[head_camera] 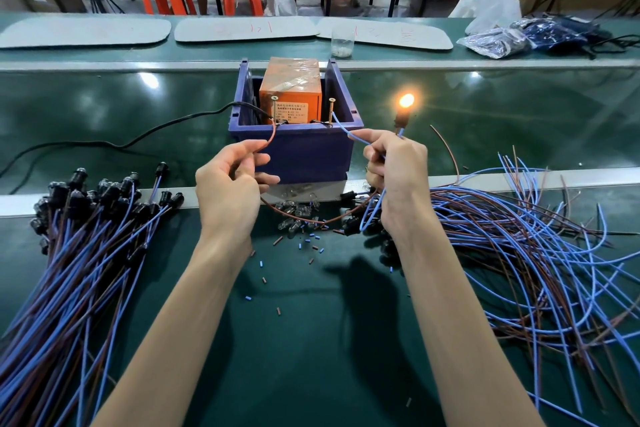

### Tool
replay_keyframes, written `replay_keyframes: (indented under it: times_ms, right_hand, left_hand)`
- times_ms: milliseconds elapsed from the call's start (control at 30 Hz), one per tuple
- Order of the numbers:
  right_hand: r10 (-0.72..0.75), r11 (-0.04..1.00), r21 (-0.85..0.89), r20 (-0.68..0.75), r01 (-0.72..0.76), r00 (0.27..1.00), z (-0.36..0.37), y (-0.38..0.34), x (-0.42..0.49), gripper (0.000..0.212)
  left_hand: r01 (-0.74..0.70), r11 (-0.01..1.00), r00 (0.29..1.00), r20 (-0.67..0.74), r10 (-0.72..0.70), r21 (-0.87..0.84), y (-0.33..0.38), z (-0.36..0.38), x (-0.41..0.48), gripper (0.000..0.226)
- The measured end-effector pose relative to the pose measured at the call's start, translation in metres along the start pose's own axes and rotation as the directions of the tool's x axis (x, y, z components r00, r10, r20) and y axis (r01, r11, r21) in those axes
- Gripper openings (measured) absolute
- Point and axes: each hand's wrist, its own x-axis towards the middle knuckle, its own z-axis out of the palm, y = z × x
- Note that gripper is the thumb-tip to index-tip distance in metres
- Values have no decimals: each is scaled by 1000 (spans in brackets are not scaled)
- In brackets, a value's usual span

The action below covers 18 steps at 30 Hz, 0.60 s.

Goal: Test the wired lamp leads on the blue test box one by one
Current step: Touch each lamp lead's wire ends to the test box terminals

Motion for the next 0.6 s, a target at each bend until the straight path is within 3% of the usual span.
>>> replay_keyframes:
  times_ms: [233,600]
  right_hand:
    - [5,1000,-10,43,-4,999,-1,-3,-1,35]
    - [-35,993,-105,231,61,972,1,-15,-11,36]
  left_hand:
    - [22,1000,990,141,-24,19,11,-6,-1,37]
    - [44,999,907,420,-42,5,32,5,-21,23]
